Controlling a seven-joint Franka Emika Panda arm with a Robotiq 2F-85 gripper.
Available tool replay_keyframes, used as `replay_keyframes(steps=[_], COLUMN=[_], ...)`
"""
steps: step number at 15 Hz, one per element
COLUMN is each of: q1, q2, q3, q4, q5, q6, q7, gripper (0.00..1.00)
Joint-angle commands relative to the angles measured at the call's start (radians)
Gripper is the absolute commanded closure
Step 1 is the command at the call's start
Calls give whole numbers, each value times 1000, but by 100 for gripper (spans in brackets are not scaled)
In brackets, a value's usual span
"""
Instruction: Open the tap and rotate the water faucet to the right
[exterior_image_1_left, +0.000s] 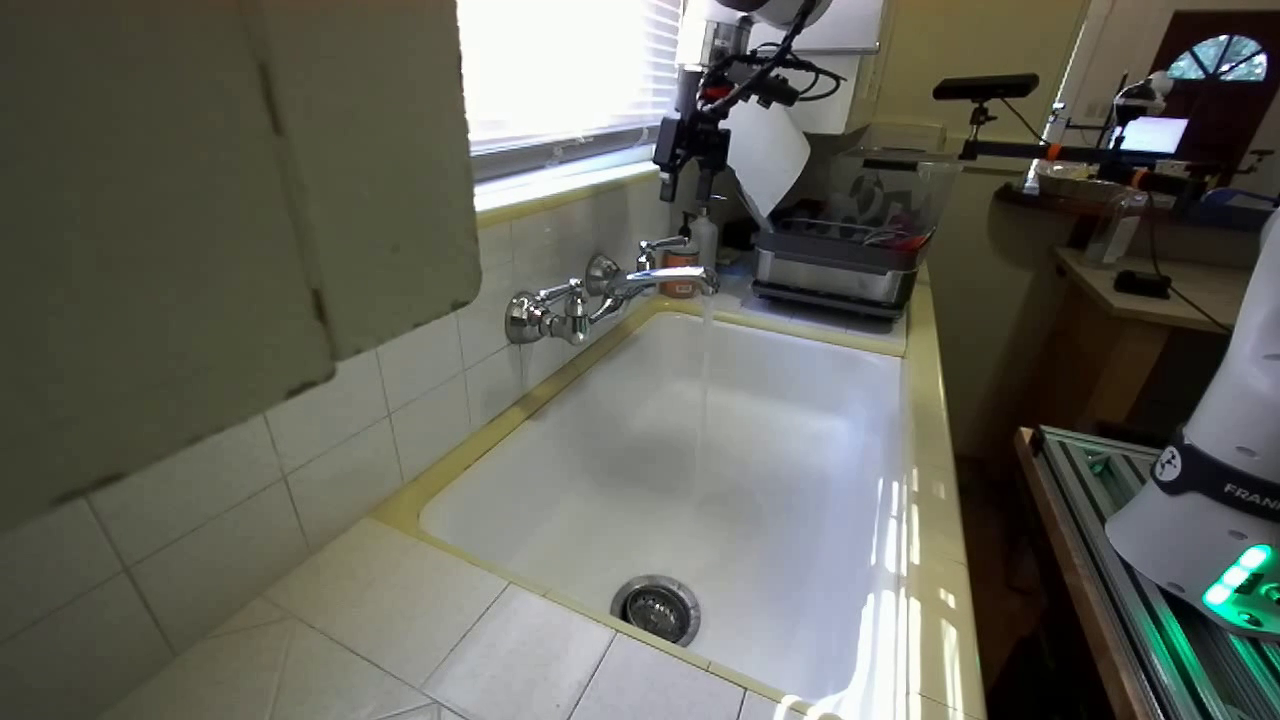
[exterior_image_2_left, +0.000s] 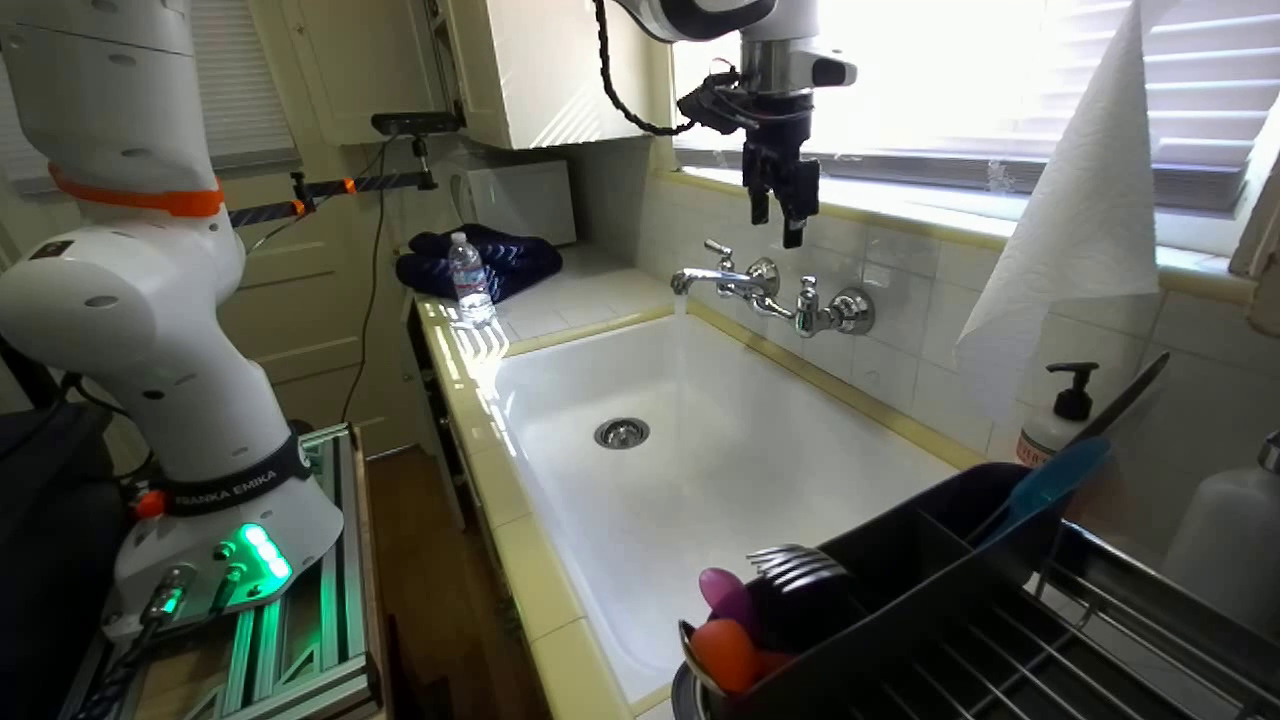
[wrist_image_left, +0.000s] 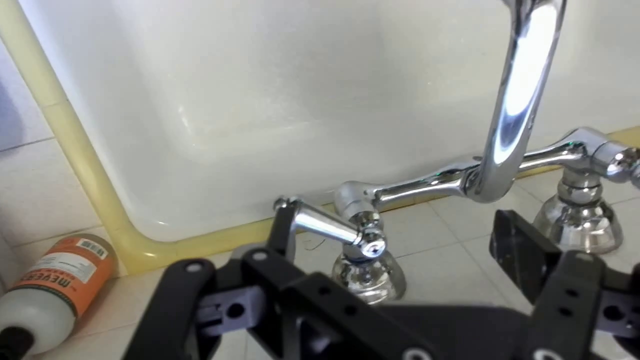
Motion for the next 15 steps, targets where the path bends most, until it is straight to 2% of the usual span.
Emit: replay_keyframes(steps=[1,9,15], q1=[32,75,80], q2=[-21,27,73], q3=[24,49,51], q4=[-45,-40,-40], q5=[10,-34,-77], q6=[-42,-162,-197], q7=[-70,-137,-179], gripper=[0,0,0])
